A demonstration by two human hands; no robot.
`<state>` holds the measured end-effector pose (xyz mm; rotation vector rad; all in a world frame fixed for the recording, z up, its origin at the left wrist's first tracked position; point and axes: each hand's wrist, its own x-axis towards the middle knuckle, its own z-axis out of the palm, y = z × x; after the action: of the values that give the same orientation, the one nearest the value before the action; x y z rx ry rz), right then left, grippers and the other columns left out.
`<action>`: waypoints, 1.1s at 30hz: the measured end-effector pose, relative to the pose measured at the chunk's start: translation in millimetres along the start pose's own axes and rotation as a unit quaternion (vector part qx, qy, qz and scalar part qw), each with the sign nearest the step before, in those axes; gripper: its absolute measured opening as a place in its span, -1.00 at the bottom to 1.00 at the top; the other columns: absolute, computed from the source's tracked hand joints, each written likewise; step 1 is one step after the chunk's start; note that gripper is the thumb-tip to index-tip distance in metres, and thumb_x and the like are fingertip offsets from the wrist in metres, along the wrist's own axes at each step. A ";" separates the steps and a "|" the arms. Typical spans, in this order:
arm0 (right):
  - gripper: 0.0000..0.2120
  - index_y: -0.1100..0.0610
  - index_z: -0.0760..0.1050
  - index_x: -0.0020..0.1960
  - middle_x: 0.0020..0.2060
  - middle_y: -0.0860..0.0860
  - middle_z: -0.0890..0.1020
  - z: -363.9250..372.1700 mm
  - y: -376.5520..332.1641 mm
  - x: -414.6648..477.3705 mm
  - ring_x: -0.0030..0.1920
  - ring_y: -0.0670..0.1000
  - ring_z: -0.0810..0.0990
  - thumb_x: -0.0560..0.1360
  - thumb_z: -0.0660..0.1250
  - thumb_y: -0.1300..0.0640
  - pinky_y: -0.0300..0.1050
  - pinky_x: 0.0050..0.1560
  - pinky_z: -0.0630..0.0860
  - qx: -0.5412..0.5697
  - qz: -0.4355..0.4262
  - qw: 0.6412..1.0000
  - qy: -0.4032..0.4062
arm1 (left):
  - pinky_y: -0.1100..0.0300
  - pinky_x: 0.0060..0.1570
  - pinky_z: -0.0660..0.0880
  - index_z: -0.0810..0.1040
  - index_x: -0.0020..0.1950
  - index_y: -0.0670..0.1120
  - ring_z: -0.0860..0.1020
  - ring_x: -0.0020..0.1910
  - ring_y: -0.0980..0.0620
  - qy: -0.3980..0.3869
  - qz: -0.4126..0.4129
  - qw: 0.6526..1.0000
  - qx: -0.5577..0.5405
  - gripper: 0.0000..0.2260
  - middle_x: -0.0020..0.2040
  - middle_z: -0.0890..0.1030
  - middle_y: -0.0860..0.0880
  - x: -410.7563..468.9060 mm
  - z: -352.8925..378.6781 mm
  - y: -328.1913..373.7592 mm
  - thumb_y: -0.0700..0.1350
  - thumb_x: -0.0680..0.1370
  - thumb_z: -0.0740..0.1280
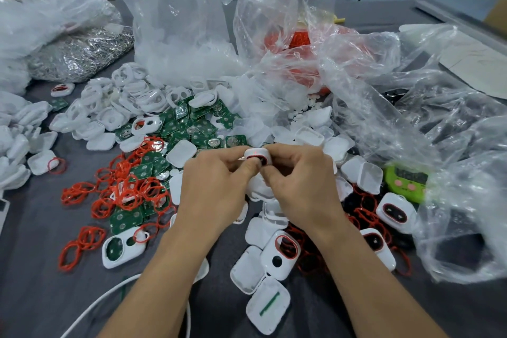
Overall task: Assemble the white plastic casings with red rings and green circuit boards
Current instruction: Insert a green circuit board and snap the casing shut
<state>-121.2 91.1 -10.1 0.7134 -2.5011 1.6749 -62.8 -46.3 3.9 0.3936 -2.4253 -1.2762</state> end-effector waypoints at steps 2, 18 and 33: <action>-0.90 0.09 0.71 -0.03 -0.28 -0.05 0.73 1.8 -1.3 -0.4 -0.23 0.00 0.71 0.51 0.43 0.20 0.07 -0.17 0.63 -0.020 -0.010 1.000 -0.002 | 0.08 -0.37 0.58 0.64 -0.04 0.42 0.57 -0.50 0.13 0.008 0.000 1.000 -0.005 -0.81 -0.37 0.67 0.21 -0.4 -0.1 0.4 0.06 0.54 0.46; -0.94 0.03 0.66 -0.03 -0.36 -0.05 0.66 7.6 -2.7 -5.4 -0.31 -0.01 0.60 0.56 0.41 0.15 0.05 -0.21 0.57 -0.099 -0.051 0.994 0.021 | 0.42 -0.51 0.30 0.65 -0.29 0.40 0.45 -0.56 0.28 0.057 -0.058 0.995 -0.066 -0.70 -0.45 0.62 0.23 -2.8 11.2 -2.4 -0.01 0.52 0.51; -0.79 0.08 0.74 -0.05 -0.25 0.14 0.73 -10.2 -7.6 11.0 -0.34 0.12 0.70 0.53 0.43 0.36 -0.09 -0.22 0.68 0.257 0.190 0.947 -0.037 | 0.35 -0.33 0.45 0.78 -0.05 -0.03 0.49 -0.41 0.13 -0.013 -0.106 0.944 -0.311 -0.86 -0.34 0.67 0.02 12.9 2.2 -8.7 -0.25 0.52 0.48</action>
<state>-130.1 94.0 3.9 0.3216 -2.3699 2.5287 -74.7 -54.7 -2.0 0.4574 -1.8865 -2.0493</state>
